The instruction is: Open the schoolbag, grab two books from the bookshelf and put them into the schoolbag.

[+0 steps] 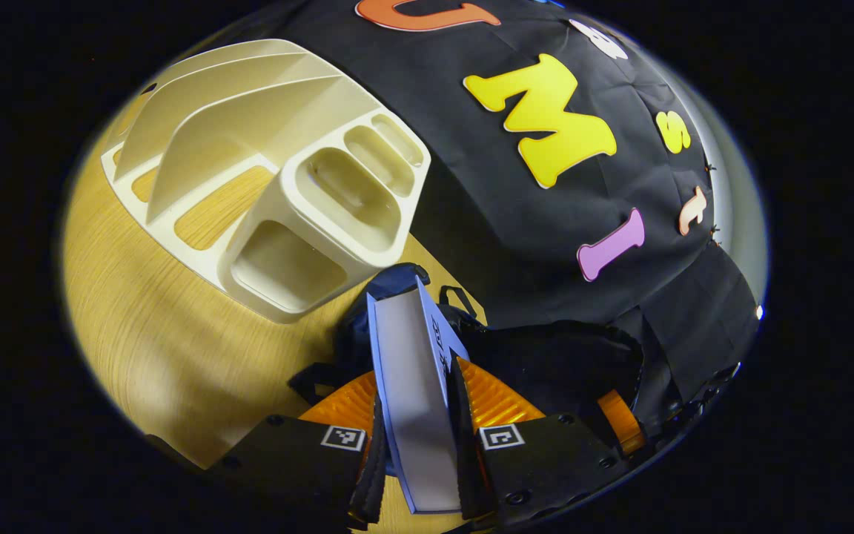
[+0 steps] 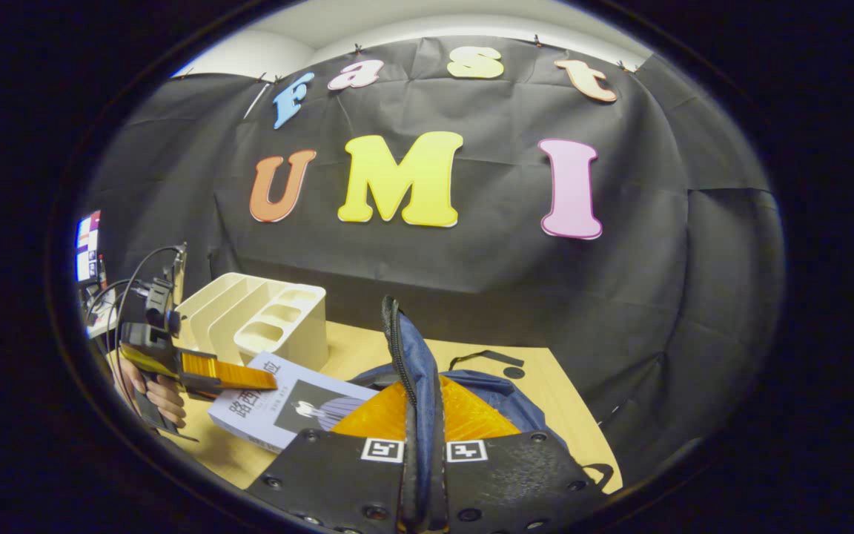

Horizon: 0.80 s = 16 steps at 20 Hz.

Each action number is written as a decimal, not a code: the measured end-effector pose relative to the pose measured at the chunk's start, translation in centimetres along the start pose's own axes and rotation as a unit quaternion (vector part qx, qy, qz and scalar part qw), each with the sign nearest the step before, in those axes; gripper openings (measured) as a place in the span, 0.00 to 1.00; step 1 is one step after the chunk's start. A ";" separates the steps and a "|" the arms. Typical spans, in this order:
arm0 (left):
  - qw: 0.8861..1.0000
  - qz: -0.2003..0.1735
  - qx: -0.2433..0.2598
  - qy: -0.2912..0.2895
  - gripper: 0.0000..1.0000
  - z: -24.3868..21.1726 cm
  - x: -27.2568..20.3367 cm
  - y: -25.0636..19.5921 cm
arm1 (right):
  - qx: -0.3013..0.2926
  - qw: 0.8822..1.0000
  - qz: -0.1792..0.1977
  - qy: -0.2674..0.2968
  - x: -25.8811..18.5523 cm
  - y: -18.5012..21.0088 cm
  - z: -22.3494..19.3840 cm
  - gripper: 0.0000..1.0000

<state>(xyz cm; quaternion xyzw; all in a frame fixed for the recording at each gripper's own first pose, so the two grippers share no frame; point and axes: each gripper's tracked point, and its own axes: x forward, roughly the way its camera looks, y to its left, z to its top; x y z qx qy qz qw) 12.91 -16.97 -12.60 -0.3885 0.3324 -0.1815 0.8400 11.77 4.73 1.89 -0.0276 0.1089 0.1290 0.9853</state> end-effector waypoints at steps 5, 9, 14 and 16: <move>1.000 -0.002 0.025 -0.001 0.42 -0.9 3.3 -2.6 | 0.017 1.000 0.005 -0.020 -0.8 -1.6 0.9 0.06; 0.999 -0.007 0.034 0.009 0.42 -2.7 6.6 -4.8 | 0.025 0.999 0.013 -0.024 -0.7 -2.7 0.7 0.06; 0.998 -0.008 0.061 0.013 0.43 -4.8 10.1 -6.8 | 0.040 0.999 0.012 -0.025 -0.8 -5.3 -0.4 0.06; 0.998 -0.012 0.056 0.014 0.43 -5.2 11.6 -7.5 | 0.048 0.999 0.010 -0.022 -0.8 -6.3 -0.9 0.06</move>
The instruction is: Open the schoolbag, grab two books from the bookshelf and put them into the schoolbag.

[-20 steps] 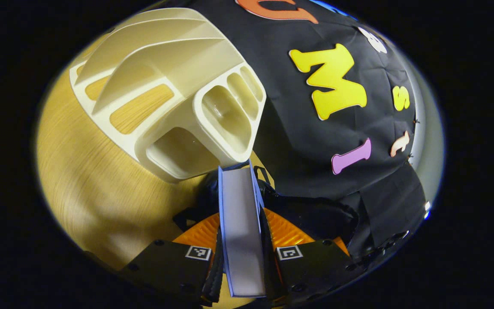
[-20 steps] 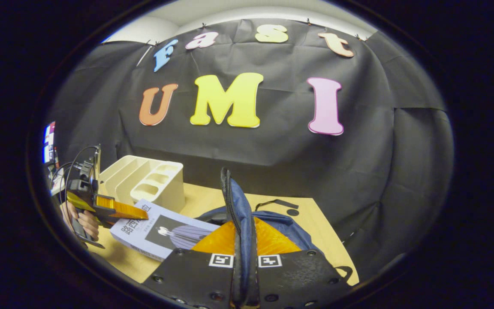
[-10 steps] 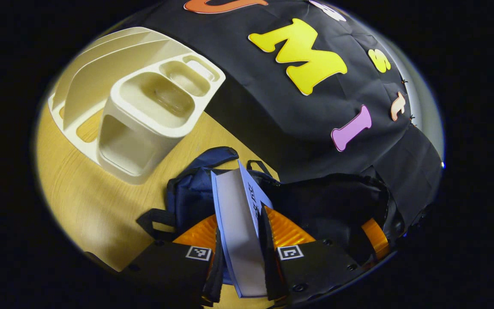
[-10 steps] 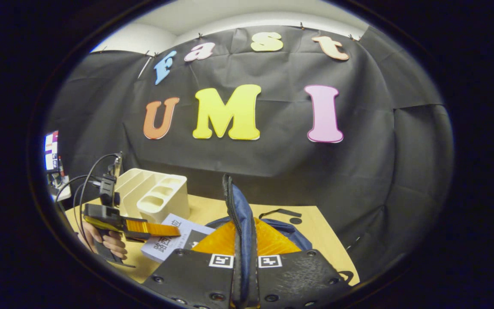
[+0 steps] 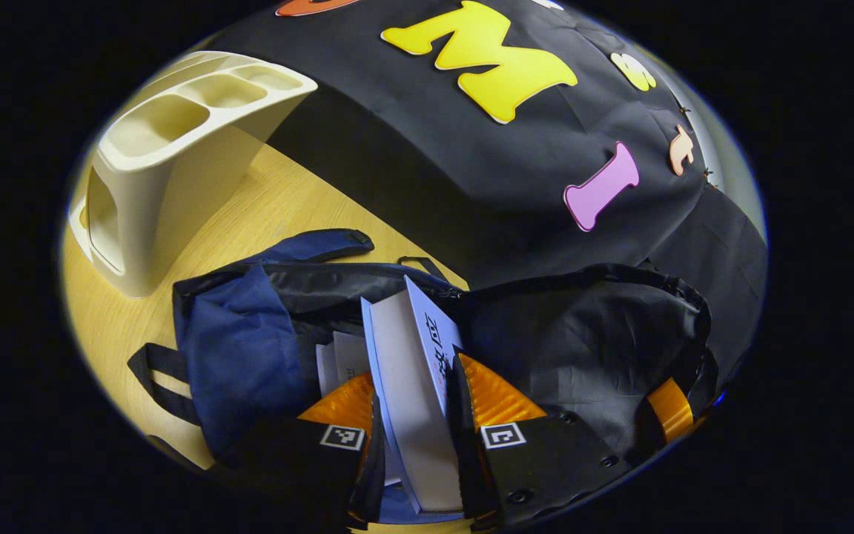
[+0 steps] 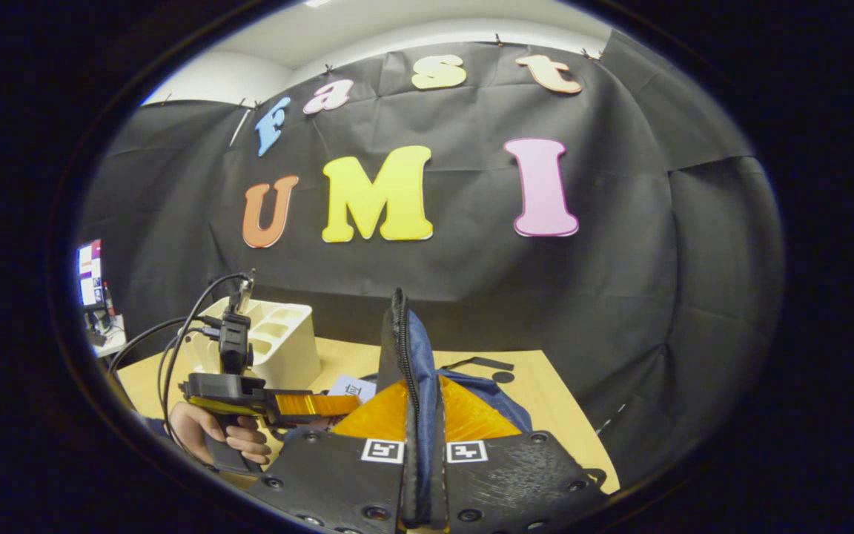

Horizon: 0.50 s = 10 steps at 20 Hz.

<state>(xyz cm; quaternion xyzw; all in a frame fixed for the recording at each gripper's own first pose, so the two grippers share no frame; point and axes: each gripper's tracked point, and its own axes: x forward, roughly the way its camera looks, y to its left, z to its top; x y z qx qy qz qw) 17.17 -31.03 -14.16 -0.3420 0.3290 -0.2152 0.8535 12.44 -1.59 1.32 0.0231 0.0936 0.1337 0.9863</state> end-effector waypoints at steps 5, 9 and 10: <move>1.000 0.006 -0.013 -0.004 0.43 -1.9 2.4 -0.1 | 0.006 1.000 0.000 0.019 0.5 -0.9 -1.7 0.07; 0.999 0.020 -0.027 0.023 0.55 -2.3 2.2 1.2 | 0.009 0.999 0.005 0.044 0.9 -0.3 -2.8 0.07; 0.999 0.024 -0.018 0.030 0.61 -2.3 1.9 1.2 | 0.004 0.999 0.005 0.046 1.0 -0.2 -2.9 0.06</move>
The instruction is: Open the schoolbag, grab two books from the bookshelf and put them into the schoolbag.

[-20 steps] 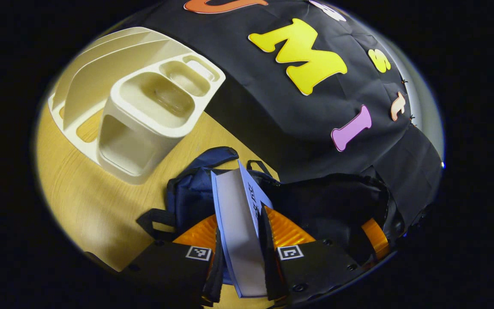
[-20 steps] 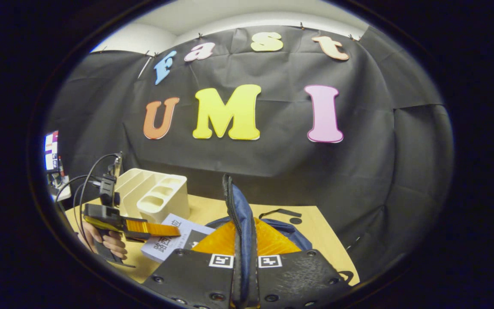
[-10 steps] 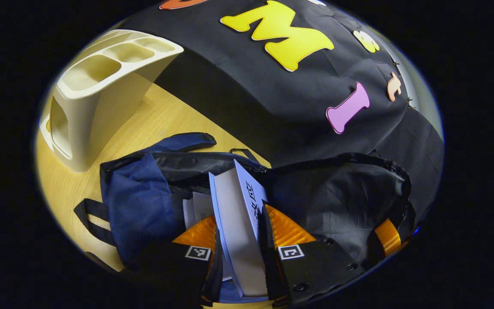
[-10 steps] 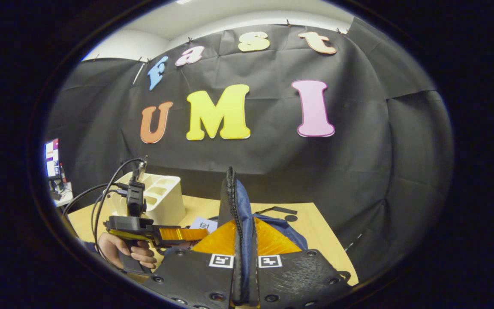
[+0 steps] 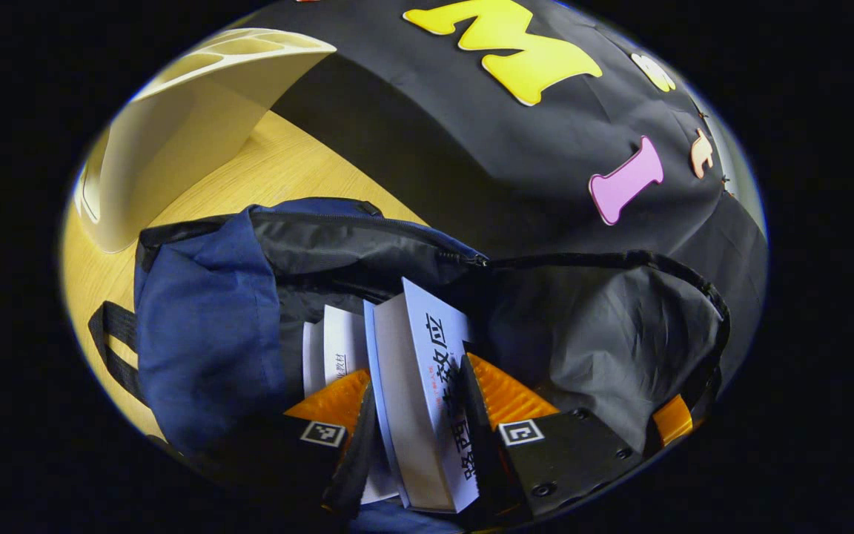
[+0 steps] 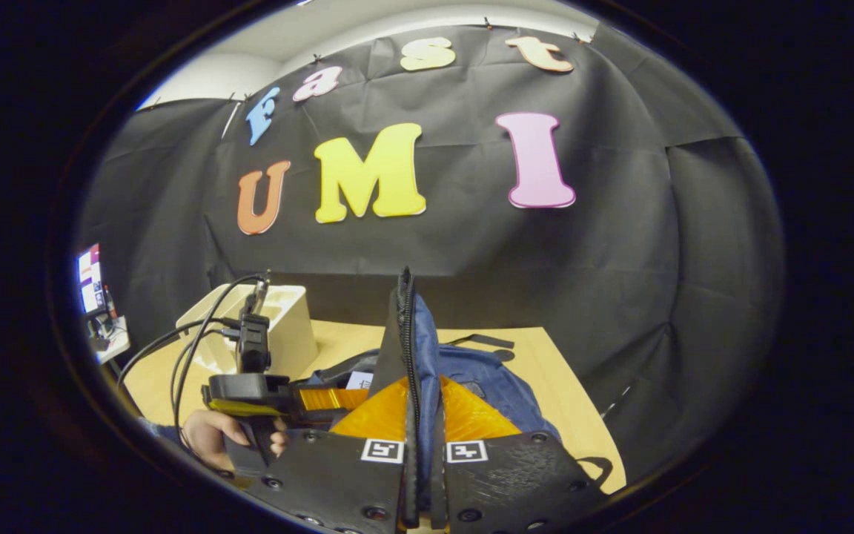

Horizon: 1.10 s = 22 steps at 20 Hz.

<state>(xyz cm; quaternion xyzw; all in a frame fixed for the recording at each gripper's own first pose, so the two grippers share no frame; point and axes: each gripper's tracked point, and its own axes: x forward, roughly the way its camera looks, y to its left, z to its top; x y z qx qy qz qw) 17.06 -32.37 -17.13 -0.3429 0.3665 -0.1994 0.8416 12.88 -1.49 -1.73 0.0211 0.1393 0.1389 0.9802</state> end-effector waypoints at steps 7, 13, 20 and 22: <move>0.984 0.053 0.172 -0.018 0.89 1.7 -3.3 0.3 | -0.018 0.999 -0.028 0.019 -0.2 0.4 -1.7 0.10; 0.977 0.075 0.194 -0.052 0.90 3.4 -7.8 1.7 | -0.026 0.997 -0.064 0.029 -1.8 -0.2 -2.7 0.19; 0.969 0.115 0.200 -0.092 0.90 4.8 -14.3 6.1 | -0.041 0.993 -0.106 0.041 -5.1 0.3 -4.6 0.31; 0.964 0.131 0.208 -0.105 0.90 5.3 -16.4 7.4 | -0.043 0.992 -0.111 0.042 -6.3 0.9 -5.0 0.24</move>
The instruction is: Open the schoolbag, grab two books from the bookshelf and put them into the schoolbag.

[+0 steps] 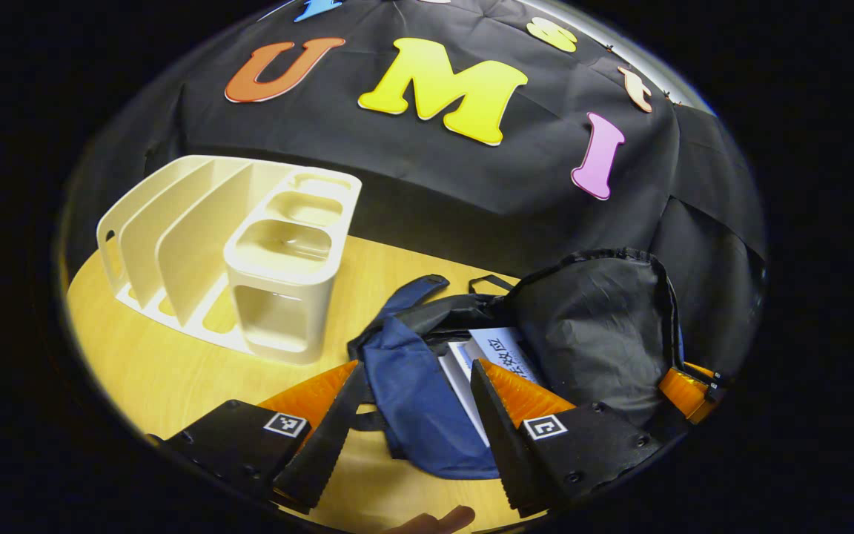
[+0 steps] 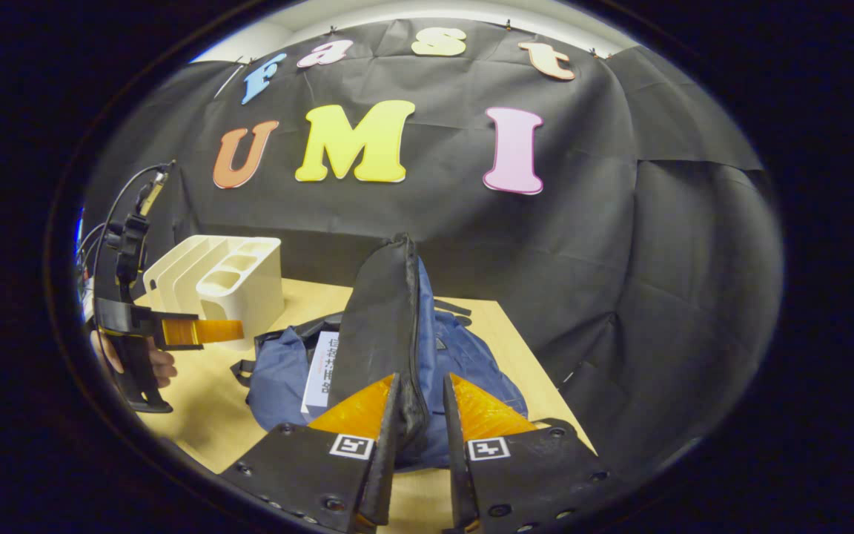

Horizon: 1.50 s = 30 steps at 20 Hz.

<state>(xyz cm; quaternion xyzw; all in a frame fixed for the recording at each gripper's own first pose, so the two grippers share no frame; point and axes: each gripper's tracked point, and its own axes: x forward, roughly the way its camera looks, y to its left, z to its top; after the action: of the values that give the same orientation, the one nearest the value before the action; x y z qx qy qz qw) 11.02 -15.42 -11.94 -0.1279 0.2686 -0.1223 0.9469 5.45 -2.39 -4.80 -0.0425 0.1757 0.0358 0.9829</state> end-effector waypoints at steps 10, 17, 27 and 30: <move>0.994 0.060 0.066 -0.067 0.90 0.6 -9.8 5.7 | 0.007 0.999 -0.034 -0.021 -4.8 1.1 -2.5 0.36; 0.977 0.100 0.118 -0.143 0.90 1.8 -17.5 7.0 | 0.074 0.996 -0.032 -0.048 -9.0 0.4 -3.1 0.49; 0.971 0.078 0.118 -0.191 0.91 3.1 -26.4 6.0 | 0.104 0.985 -0.020 -0.133 -19.3 0.2 -1.5 0.92; 0.964 0.074 0.146 -0.211 0.91 3.9 -28.1 5.0 | 0.086 0.982 -0.035 -0.163 -20.8 0.0 -0.4 0.93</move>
<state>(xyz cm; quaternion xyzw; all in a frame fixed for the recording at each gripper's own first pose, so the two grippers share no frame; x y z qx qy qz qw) -9.24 -1.62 3.15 0.0091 0.0511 -0.0600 0.9968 -14.15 -3.58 2.07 0.0422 0.0144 -0.0071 0.9990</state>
